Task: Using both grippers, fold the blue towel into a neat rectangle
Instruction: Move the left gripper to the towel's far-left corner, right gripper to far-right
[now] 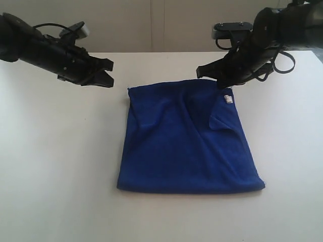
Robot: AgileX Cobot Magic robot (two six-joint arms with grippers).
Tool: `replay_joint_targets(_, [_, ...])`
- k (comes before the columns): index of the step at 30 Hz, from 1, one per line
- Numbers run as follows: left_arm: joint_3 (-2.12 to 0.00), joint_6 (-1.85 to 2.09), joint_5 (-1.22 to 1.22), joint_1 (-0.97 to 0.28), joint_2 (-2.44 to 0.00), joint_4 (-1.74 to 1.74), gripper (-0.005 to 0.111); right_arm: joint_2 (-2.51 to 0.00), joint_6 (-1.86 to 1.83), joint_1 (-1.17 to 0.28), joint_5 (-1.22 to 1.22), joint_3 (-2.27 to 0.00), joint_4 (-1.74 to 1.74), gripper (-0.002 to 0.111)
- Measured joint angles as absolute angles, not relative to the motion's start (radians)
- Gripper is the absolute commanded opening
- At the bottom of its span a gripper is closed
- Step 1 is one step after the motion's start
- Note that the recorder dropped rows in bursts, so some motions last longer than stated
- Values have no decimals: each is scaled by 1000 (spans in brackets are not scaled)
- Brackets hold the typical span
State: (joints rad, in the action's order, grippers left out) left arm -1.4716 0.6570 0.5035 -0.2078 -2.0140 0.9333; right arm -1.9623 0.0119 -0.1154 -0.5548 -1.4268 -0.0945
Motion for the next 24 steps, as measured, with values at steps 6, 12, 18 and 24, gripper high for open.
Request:
replay_joint_targets(6, [-1537, 657, 503, -216, -2116, 1012, 0, -1963, 12, -115, -557, -1427, -88, 0])
replay_joint_targets(12, [-1577, 666, 447, -247, -2154, 1045, 17, -1963, 12, -115, -555, -1427, -88, 0])
replay_joint_targets(18, [-1610, 695, 369, -279, -2176, 1057, 37, -1963, 12, -115, -549, -1427, -88, 0])
replay_joint_targets(24, [-1626, 697, 350, -279, -2212, 1068, 37, -1963, 12, -115, -547, -1427, -86, 0])
